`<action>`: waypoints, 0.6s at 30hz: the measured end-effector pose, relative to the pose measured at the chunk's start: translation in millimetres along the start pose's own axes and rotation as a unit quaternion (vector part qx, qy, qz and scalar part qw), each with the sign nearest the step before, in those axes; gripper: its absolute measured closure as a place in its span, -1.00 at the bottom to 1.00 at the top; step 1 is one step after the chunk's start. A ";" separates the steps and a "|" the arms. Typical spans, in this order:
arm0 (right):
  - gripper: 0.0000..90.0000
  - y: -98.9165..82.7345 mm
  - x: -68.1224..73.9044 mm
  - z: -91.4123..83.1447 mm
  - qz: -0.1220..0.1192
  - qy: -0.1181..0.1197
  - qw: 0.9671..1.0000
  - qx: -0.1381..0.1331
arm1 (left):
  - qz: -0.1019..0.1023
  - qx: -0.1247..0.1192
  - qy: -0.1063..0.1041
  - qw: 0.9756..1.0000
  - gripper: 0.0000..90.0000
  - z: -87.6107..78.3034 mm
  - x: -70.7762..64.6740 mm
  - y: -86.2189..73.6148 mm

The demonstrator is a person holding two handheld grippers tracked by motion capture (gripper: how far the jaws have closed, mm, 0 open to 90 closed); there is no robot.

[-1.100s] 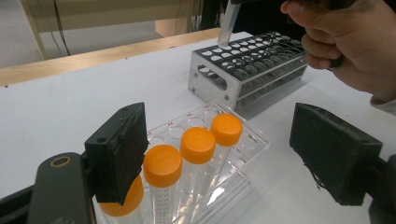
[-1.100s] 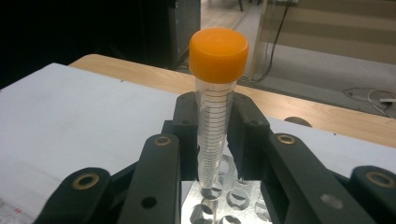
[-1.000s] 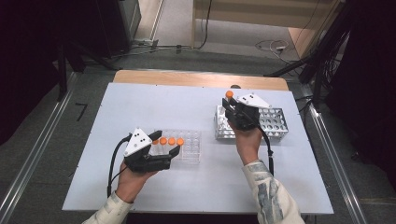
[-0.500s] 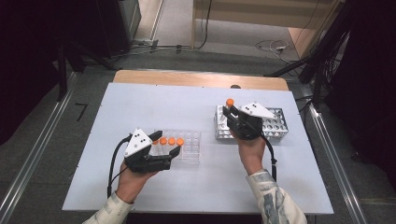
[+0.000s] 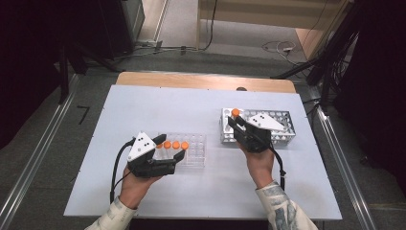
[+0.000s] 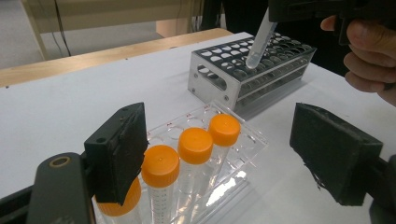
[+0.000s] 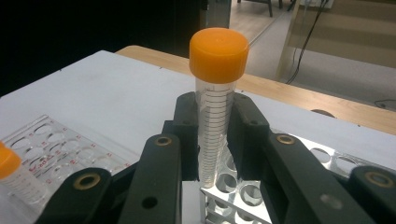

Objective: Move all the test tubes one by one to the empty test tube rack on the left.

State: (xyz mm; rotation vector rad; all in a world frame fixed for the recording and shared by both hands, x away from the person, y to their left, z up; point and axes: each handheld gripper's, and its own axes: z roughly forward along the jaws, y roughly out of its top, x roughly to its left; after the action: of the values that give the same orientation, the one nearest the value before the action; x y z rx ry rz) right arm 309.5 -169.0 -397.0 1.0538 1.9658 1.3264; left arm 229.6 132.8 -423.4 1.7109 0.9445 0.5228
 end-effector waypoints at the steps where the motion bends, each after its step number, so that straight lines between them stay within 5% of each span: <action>1: 0.60 -0.9 0.3 -1.0 -0.001 0.001 1.000 0.001 | 0.000 0.000 0.000 1.000 -0.57 0.0 -0.1 0.0; 18: 0.60 -21.4 7.7 -18.6 -0.009 0.021 1.000 0.007 | 0.002 -0.001 -0.004 1.000 -0.57 -0.4 -3.2 0.5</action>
State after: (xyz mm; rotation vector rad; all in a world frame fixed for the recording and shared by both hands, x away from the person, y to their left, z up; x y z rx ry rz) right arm 284.3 -176.5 -410.1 1.0211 2.0133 1.3374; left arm 227.6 130.5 -422.4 1.7119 0.9344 0.5190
